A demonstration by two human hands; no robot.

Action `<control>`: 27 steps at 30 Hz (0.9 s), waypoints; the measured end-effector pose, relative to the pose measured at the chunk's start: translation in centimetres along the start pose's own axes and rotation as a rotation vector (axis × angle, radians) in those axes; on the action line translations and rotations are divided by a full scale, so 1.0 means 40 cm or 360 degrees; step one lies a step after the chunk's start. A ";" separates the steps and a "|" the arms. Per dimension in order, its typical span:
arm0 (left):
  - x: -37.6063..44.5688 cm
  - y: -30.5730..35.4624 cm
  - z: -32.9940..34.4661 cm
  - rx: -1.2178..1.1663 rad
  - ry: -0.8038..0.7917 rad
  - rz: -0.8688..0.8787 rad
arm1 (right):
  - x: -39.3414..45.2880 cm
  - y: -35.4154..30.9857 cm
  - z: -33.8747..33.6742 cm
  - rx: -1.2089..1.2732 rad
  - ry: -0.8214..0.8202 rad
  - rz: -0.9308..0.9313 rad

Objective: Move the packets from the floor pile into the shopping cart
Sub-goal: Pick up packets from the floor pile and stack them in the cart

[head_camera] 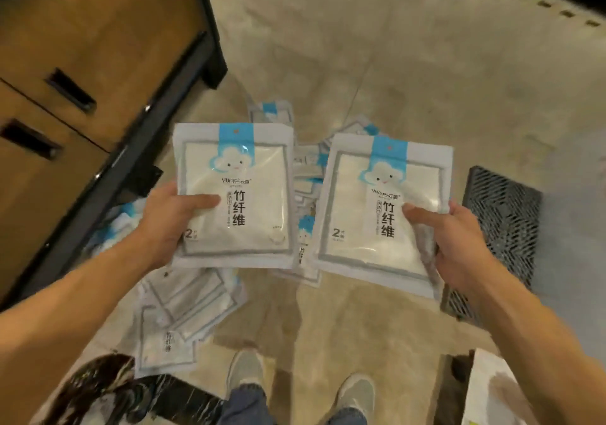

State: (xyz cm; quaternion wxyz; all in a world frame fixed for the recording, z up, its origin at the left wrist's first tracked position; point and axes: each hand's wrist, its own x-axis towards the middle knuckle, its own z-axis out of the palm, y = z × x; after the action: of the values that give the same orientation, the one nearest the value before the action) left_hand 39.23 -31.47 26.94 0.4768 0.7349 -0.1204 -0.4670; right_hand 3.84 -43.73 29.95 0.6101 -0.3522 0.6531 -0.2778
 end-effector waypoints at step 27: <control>-1.394 0.696 -0.925 -0.0690 0.1151 0.0397 | -1.292 -0.894 0.640 -0.0419 -0.1436 -0.0401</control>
State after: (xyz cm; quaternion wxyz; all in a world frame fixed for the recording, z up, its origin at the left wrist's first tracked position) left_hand 46.53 10.63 85.48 0.6841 0.7140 0.0673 -0.1330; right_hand 33.95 -22.10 86.79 0.7441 -0.5881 0.3055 -0.0841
